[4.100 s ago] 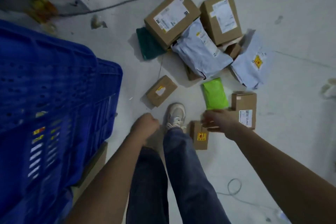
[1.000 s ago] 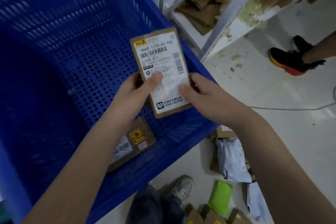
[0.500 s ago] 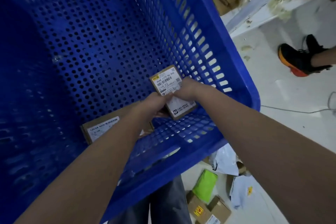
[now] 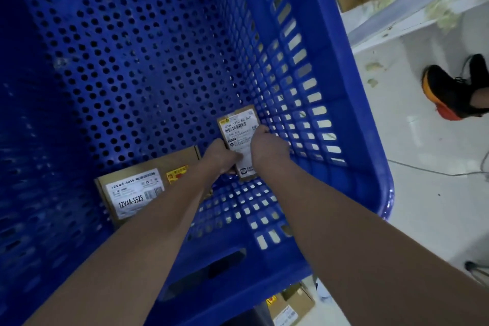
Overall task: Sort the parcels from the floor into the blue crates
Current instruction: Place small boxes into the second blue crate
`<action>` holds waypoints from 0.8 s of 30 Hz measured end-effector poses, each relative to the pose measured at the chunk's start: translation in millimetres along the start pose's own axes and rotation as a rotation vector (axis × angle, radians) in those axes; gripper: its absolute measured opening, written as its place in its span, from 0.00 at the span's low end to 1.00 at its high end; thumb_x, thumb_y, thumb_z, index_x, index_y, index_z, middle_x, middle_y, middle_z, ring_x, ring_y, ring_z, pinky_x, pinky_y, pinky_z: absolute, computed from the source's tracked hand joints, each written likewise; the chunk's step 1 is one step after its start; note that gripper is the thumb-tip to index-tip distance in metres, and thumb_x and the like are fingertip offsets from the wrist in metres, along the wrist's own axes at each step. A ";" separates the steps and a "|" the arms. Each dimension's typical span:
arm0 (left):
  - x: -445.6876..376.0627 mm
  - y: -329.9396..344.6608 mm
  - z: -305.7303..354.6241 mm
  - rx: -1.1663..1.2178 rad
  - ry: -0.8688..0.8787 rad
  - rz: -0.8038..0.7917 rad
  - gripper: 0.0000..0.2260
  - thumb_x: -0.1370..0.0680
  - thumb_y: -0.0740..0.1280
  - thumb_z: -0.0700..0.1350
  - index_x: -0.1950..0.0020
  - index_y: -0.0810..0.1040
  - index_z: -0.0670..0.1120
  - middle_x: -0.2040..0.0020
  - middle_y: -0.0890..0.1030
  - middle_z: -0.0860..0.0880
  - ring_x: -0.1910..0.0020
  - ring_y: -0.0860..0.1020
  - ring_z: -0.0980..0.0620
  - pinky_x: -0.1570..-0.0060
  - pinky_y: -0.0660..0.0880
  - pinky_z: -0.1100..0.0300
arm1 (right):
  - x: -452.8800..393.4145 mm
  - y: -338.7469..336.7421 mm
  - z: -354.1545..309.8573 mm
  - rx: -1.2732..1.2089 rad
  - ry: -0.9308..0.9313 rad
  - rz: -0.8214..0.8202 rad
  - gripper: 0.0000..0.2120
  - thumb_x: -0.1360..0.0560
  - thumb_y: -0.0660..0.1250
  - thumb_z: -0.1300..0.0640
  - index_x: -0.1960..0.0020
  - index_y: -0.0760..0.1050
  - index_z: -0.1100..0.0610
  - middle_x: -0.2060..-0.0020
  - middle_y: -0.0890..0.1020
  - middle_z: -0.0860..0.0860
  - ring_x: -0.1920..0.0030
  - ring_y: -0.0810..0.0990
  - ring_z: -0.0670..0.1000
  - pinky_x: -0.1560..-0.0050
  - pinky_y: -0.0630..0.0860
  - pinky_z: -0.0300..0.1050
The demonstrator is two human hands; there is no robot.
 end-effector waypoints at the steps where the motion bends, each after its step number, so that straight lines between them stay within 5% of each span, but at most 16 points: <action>1: -2.2 0.4 -0.2 -0.001 0.005 0.001 0.13 0.23 0.65 0.34 0.39 0.73 0.34 0.41 0.78 0.36 0.45 0.79 0.38 0.61 0.78 0.55 | -2.8 1.0 0.7 -0.001 0.008 -0.006 0.34 0.24 0.63 0.63 0.27 0.47 0.71 0.34 0.71 0.63 0.34 0.72 0.60 0.40 0.71 0.52; 6: -8.6 0.2 1.0 -0.026 0.026 -0.009 0.14 0.24 0.68 0.39 0.39 0.75 0.37 0.42 0.80 0.39 0.49 0.80 0.43 0.55 0.79 0.55 | -11.0 3.9 2.4 0.005 0.072 -0.028 0.37 0.25 0.65 0.61 0.26 0.47 0.70 0.33 0.69 0.64 0.33 0.70 0.62 0.42 0.73 0.56; 11: -6.7 2.0 6.2 -0.134 0.012 -0.013 0.07 0.23 0.66 0.39 0.48 0.74 0.37 0.50 0.78 0.32 0.70 0.73 0.52 0.74 0.75 0.64 | -12.8 -1.8 -15.1 0.279 0.043 0.093 0.21 0.23 0.62 0.63 0.33 0.61 0.66 0.45 0.79 0.59 0.50 0.81 0.58 0.76 0.71 0.49; 14: -0.6 -1.0 12.4 -0.247 0.036 0.051 0.05 0.21 0.60 0.38 0.54 0.74 0.39 0.47 0.78 0.36 0.63 0.78 0.47 0.62 0.77 0.62 | -8.3 -11.6 -25.1 0.307 0.007 0.020 0.16 0.24 0.63 0.64 0.37 0.71 0.64 0.45 0.78 0.57 0.48 0.80 0.57 0.74 0.71 0.46; 16: 6.8 -1.9 8.4 -0.229 -0.041 0.063 0.09 0.19 0.58 0.42 0.45 0.74 0.38 0.41 0.77 0.37 0.57 0.79 0.42 0.53 0.78 0.55 | 11.6 -34.7 -34.4 0.125 -0.107 -0.057 0.08 0.23 0.62 0.60 0.46 0.73 0.62 0.50 0.77 0.57 0.53 0.78 0.55 0.67 0.70 0.47; 18: 20.4 -2.9 8.8 -0.251 -0.080 0.042 0.17 0.18 0.56 0.45 0.34 0.68 0.37 0.56 0.77 0.38 0.71 0.77 0.47 0.68 0.80 0.56 | 52.5 -75.9 -46.0 -0.152 -0.380 -0.050 0.11 0.21 0.60 0.55 0.55 0.73 0.62 0.58 0.77 0.57 0.60 0.76 0.55 0.65 0.72 0.47; 19: 27.6 -3.3 14.2 -0.270 -0.075 0.032 0.18 0.18 0.55 0.45 0.32 0.67 0.36 0.63 0.75 0.40 0.75 0.75 0.49 0.75 0.78 0.59 | 80.7 -99.0 -46.4 -0.314 -0.524 0.017 0.12 0.21 0.60 0.53 0.50 0.75 0.63 0.54 0.79 0.58 0.56 0.78 0.57 0.58 0.75 0.49; 21: 49.6 -8.2 30.0 -0.248 -0.006 0.032 0.13 0.18 0.56 0.44 0.40 0.71 0.36 0.63 0.75 0.41 0.70 0.77 0.47 0.74 0.79 0.59 | 140.5 -130.8 -30.8 -0.673 -0.720 0.159 0.12 0.21 0.61 0.55 0.44 0.75 0.62 0.49 0.80 0.56 0.49 0.79 0.53 0.48 0.75 0.45; 24: 97.2 -15.5 68.7 -0.100 0.201 0.060 0.07 0.19 0.58 0.39 0.55 0.74 0.43 0.64 0.76 0.42 0.72 0.75 0.51 0.72 0.77 0.60 | 195.1 -137.9 18.6 -1.135 -0.827 0.370 0.05 0.22 0.60 0.65 0.50 0.75 0.62 0.57 0.82 0.55 0.57 0.81 0.49 0.52 0.79 0.41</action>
Point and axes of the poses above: each hand's wrist, its own x-axis away from the middle knuckle, its own y-axis out of the palm, z = x × y, the point moved 6 cm from there along -x, towards the middle knuckle
